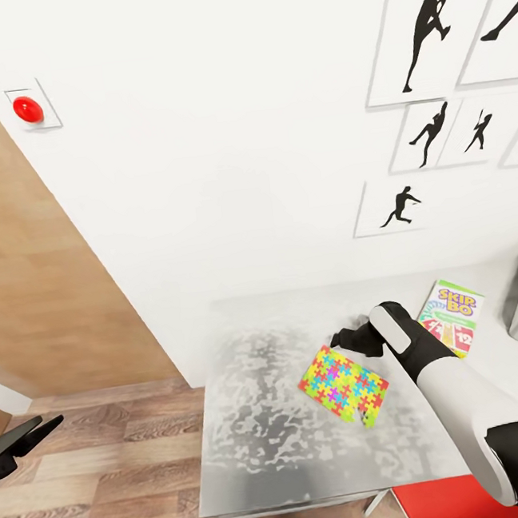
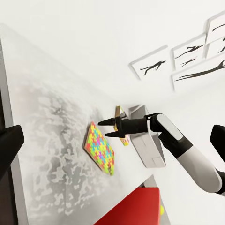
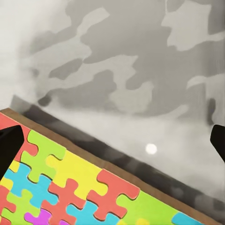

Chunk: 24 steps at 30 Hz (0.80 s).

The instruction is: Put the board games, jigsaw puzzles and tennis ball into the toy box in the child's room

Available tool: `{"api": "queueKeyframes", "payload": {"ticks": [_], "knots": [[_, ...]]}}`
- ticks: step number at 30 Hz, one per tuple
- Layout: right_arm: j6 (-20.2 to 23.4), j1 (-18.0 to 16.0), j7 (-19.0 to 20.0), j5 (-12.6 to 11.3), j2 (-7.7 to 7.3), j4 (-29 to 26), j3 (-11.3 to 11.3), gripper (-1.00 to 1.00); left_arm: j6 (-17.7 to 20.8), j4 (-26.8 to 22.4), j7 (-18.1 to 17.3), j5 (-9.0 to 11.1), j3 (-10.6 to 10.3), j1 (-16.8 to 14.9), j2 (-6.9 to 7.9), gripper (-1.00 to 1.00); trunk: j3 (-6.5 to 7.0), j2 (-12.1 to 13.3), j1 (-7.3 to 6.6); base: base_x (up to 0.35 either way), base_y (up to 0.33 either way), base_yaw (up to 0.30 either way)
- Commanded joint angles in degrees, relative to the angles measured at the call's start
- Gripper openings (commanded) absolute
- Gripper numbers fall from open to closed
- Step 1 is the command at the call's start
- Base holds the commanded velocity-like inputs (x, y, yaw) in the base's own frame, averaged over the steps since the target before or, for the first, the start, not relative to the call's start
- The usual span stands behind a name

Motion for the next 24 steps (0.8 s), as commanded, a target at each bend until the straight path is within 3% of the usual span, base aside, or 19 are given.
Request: {"api": "queueKeyframes", "payload": {"ticks": [1, 24], "knots": [[0.12, -0.02, -0.46, -0.71, -0.06, 1.12, 0.36, 1.0, 0.61, -0.02, -0.26, -0.11, 0.01, -0.05, 0.01, 1.0, -0.11, -0.08, 0.04, -0.008, 0.005, 0.0], [0.12, 0.03, -0.48, -0.71, -0.06, 1.12, 0.36, 1.0, 0.61, -0.02, -0.26, -0.16, 0.01, -0.05, 0.01, 1.0, -0.11, -0.08, 0.04, -0.047, 0.06, 0.0]]}}
